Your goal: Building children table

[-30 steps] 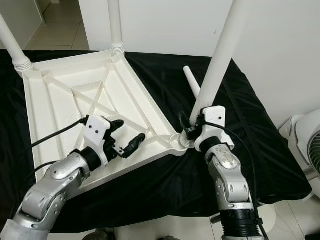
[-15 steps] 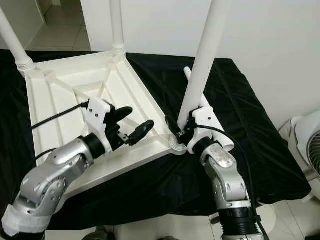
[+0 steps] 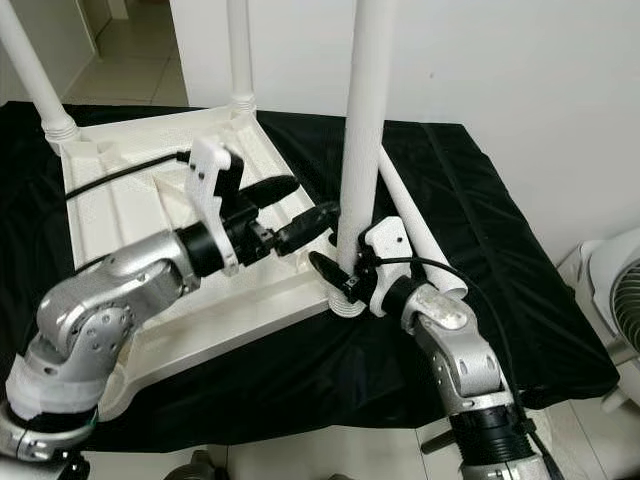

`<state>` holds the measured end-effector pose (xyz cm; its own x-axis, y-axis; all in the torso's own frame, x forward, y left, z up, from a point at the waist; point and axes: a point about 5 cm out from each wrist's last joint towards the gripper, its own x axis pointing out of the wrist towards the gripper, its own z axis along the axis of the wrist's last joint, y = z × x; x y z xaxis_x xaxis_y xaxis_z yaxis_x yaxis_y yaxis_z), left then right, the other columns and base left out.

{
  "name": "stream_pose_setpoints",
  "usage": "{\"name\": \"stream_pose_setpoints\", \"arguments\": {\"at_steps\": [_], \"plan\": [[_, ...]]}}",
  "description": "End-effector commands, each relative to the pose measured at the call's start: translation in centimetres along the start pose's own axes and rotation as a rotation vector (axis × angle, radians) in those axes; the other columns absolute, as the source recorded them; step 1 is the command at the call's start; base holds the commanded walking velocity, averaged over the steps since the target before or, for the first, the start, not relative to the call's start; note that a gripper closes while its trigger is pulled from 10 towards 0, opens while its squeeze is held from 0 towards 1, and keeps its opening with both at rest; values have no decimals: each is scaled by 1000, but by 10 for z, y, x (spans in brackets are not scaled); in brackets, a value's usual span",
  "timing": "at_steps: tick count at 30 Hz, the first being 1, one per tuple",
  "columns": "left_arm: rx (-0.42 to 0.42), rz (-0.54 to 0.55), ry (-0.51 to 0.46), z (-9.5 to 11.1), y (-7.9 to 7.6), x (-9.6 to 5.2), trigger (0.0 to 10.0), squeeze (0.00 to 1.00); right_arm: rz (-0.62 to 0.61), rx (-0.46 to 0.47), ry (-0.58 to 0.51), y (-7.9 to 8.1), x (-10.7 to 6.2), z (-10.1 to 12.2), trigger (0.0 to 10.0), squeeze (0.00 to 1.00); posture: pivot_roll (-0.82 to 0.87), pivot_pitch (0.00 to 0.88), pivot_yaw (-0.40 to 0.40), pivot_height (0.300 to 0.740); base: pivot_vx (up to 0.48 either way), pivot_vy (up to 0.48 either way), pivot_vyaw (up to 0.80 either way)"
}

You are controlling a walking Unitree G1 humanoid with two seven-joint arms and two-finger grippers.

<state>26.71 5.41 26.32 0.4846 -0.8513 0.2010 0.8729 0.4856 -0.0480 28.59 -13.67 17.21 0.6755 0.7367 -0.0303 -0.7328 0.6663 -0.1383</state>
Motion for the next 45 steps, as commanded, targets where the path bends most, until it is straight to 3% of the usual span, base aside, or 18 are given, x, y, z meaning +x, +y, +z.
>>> {"name": "stream_pose_setpoints", "arguments": {"at_steps": [1,14,24,25,28,29,33,43,44,45], "plan": [[-9,-320,20,2,-13,4,10000,0,38,-12,78,0,0,-4,10000,0,108,10,-53,740,0,0,0],[35,-375,39,19,-10,23,10000,0,158,-56,136,2,7,4,10000,0,112,7,-50,740,0,0,0],[15,-416,59,22,-12,27,10000,0,181,-94,145,0,9,7,10000,0,112,5,-50,740,0,0,0],[-25,-449,78,19,-15,23,2510,0,178,-104,143,-1,9,8,10000,0,108,1,-46,740,0,0,0],[-25,-449,78,19,-15,23,2510,0,178,-104,143,-1,9,8,10000,0,108,1,-46,740,0,0,0],[-59,-491,88,18,-18,19,0,0,175,-114,138,-2,9,9,10000,0,107,0,-43,740,0,0,0],[-121,-557,84,22,-20,13,0,0,169,-139,126,-5,8,10,10000,0,106,0,-40,740,0,0,0],[-137,-546,76,29,-15,14,0,0,152,-153,116,-7,9,10,10000,0,107,0,-38,740,0,0,0],[-129,-507,79,29,-13,17,2314,0,135,-139,114,-9,10,10,10000,0,105,0,-37,740,0,0,0],[-129,-507,79,29,-13,17,2314,0,135,-139,114,-9,10,10,10000,0,105,0,-37,740,0,0,0]]}}
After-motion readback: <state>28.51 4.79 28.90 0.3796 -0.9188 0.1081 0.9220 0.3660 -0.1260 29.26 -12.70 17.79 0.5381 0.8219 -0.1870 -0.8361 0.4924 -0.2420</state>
